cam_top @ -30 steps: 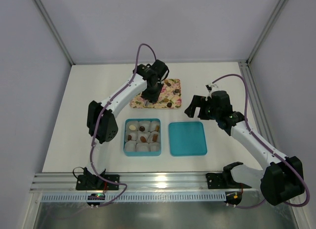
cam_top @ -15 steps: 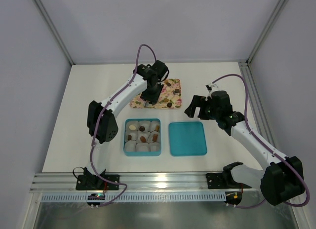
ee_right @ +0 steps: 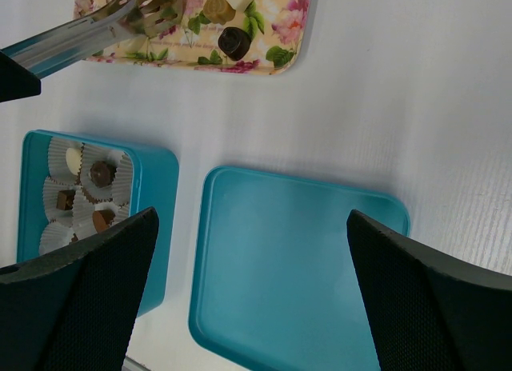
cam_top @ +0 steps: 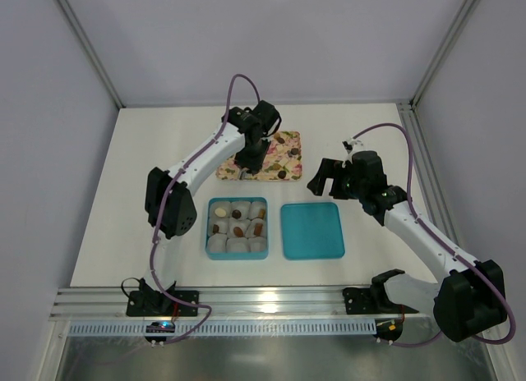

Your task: Pack the chocolate

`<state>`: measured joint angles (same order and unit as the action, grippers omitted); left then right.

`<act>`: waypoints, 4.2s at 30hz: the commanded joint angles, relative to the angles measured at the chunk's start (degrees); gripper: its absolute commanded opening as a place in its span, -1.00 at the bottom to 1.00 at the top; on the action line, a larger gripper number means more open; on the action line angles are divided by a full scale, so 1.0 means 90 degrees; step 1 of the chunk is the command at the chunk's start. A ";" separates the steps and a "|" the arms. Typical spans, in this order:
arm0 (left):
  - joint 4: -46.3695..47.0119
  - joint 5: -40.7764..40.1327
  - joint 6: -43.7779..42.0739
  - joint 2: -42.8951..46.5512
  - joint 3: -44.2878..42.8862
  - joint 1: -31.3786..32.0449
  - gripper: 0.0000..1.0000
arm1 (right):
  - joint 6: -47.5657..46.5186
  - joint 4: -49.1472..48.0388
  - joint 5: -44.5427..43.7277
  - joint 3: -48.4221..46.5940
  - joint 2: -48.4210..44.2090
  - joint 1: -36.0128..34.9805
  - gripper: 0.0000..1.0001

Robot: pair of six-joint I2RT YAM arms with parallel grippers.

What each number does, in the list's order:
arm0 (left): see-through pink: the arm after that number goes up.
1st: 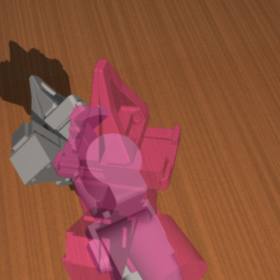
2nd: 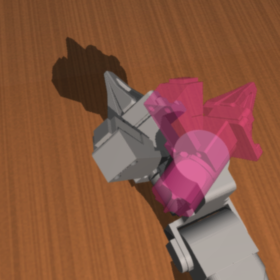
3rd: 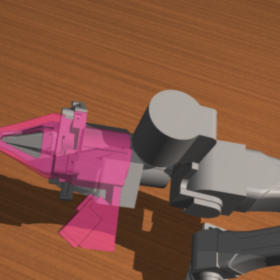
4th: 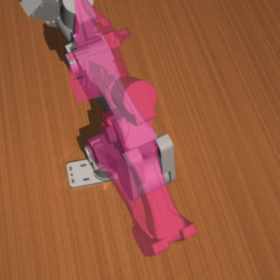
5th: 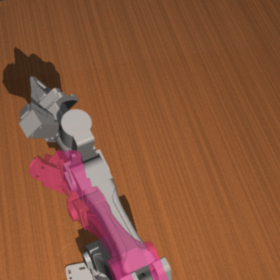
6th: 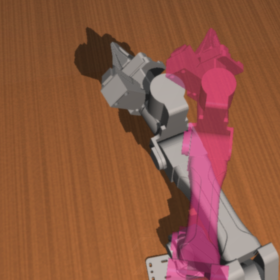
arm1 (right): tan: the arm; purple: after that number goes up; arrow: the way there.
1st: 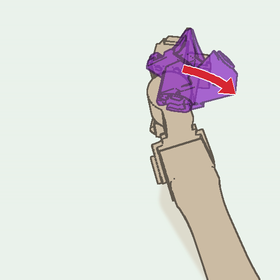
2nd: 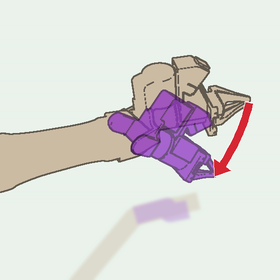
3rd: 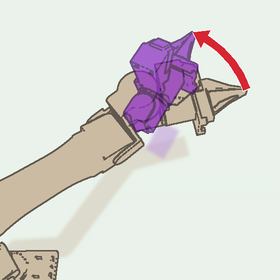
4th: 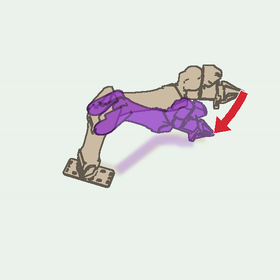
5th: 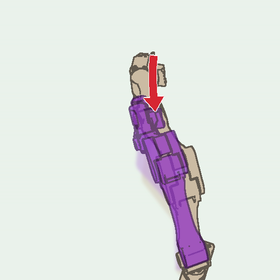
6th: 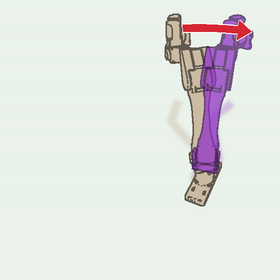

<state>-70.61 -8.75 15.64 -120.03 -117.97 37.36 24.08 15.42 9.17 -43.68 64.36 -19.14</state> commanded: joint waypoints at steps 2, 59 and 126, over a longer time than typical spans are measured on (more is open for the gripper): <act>-0.0074 0.0065 -0.0077 -0.0023 -0.0251 -0.0031 -0.40 | 0.0001 -0.0239 -0.0013 -0.0068 -0.0061 -0.0022 0.99; -0.0289 0.0074 0.0372 0.2622 0.1516 -0.0031 -0.47 | 0.0167 -0.0659 0.0173 0.0000 0.0339 -0.0032 0.99; -0.1891 0.0855 0.1934 0.7057 0.5501 0.0487 -0.46 | 0.0479 -0.1186 0.0221 0.0273 0.0828 -0.0032 0.99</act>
<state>-77.87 -0.93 32.38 -57.58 -68.60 41.52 27.83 7.66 10.72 -41.41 71.40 -19.14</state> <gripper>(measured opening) 0.290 0.996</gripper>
